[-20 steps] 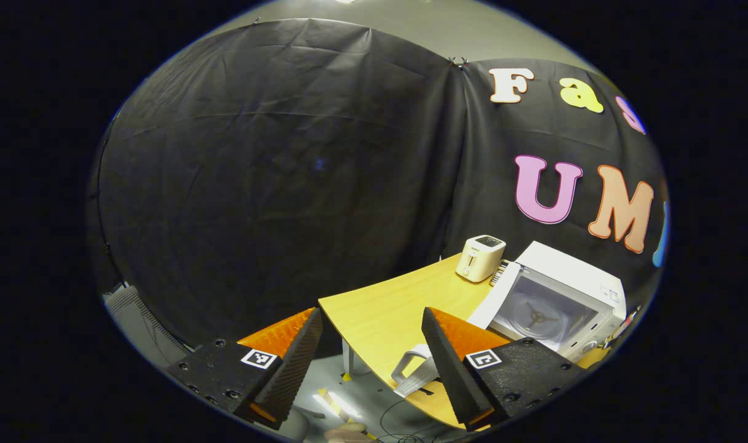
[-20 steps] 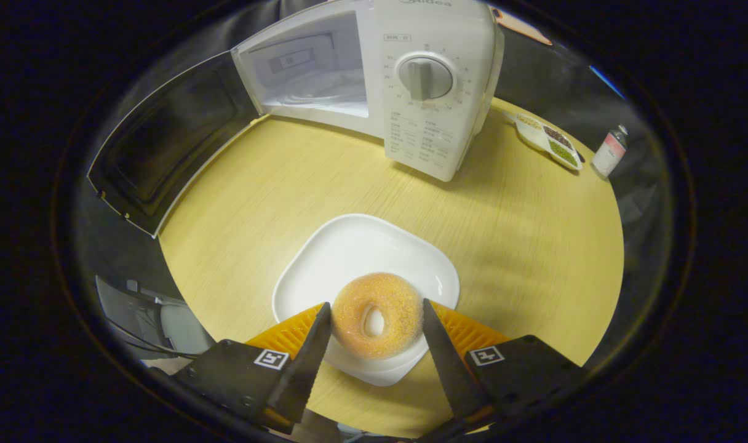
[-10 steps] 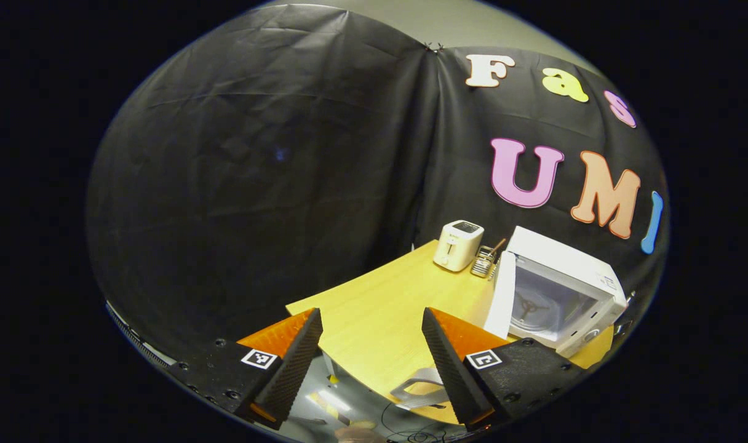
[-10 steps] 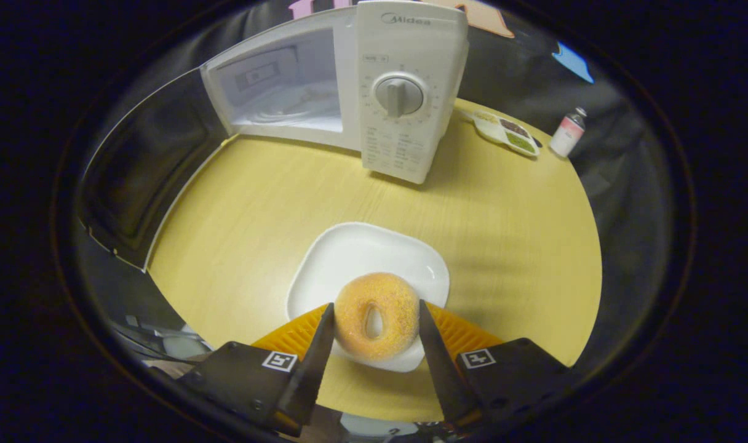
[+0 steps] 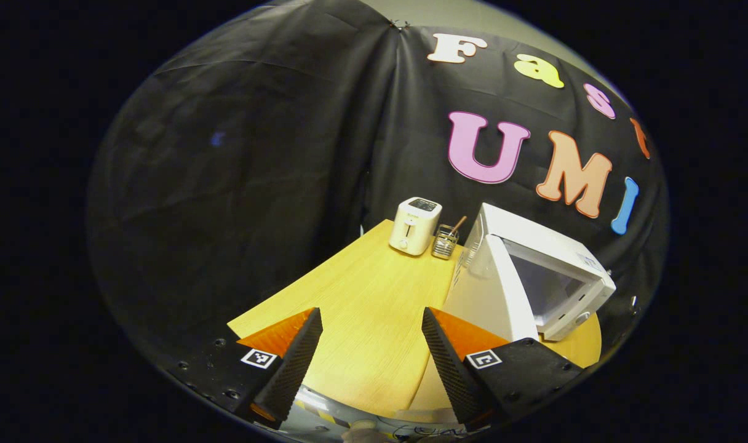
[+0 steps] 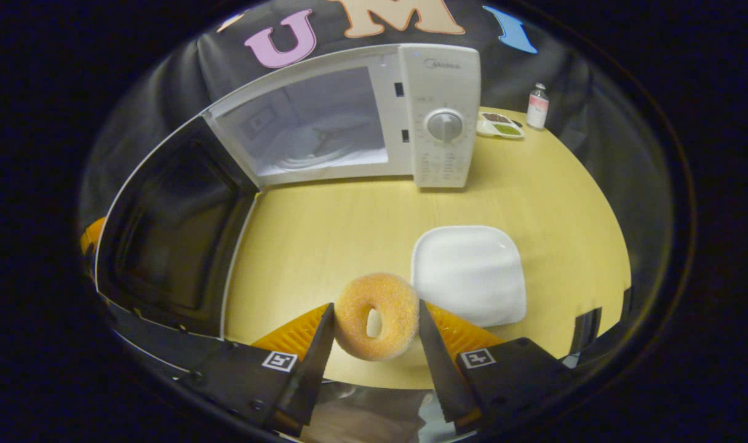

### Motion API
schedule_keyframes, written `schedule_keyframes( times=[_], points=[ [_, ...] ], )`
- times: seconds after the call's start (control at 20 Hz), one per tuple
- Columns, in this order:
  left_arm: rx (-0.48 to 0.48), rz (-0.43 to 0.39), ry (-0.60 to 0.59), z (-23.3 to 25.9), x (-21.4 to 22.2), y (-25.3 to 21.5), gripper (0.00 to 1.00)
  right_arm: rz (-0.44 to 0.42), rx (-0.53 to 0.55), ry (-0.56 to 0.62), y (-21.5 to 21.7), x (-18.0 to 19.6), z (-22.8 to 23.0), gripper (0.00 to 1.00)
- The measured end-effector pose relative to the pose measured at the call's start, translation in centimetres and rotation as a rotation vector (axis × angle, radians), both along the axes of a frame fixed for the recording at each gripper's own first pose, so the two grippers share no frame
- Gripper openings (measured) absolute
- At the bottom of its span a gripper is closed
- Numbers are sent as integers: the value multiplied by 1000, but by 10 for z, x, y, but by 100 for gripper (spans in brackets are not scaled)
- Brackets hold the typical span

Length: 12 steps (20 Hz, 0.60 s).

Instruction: Open the microwave oven with the left hand, put the food in, and close the microwave oven.

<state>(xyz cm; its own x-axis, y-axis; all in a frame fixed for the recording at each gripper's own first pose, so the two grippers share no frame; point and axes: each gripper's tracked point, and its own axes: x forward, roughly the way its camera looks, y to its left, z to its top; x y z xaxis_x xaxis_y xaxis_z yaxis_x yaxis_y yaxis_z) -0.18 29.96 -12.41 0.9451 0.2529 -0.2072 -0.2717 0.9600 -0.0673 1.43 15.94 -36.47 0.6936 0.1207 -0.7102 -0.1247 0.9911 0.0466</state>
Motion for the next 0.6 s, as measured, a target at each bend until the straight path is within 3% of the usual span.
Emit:
schedule_keyframes(
  times=[0.15, 0.2, 0.25, 0.35, 0.4, 0.45, 0.5, 0.6],
  points=[
    [1, -84, 27, -4, 17, -8, 96, -15, 80, -43, 46, 13, 12, 80],
    [4, -109, 44, -9, 21, -9, 96, -20, 110, -55, 61, 18, 18, 75],
    [6, -129, 58, -12, 22, -11, 96, -23, 141, -67, 76, 27, 22, 80],
    [2, -165, 81, -18, 23, -16, 96, -30, 205, -93, 103, 45, 30, 80],
    [0, -175, 92, -21, 22, -17, 99, -29, 233, -110, 115, 54, 33, 80],
    [-3, -183, 103, -24, 20, -17, 96, -36, 251, -138, 123, 67, 36, 75],
    [-6, -189, 112, -27, 18, -16, 96, -47, 264, -150, 129, 78, 37, 80],
    [-5, -186, 136, -32, 11, -10, 96, -74, 315, -178, 142, 102, 40, 80]
  ],
)
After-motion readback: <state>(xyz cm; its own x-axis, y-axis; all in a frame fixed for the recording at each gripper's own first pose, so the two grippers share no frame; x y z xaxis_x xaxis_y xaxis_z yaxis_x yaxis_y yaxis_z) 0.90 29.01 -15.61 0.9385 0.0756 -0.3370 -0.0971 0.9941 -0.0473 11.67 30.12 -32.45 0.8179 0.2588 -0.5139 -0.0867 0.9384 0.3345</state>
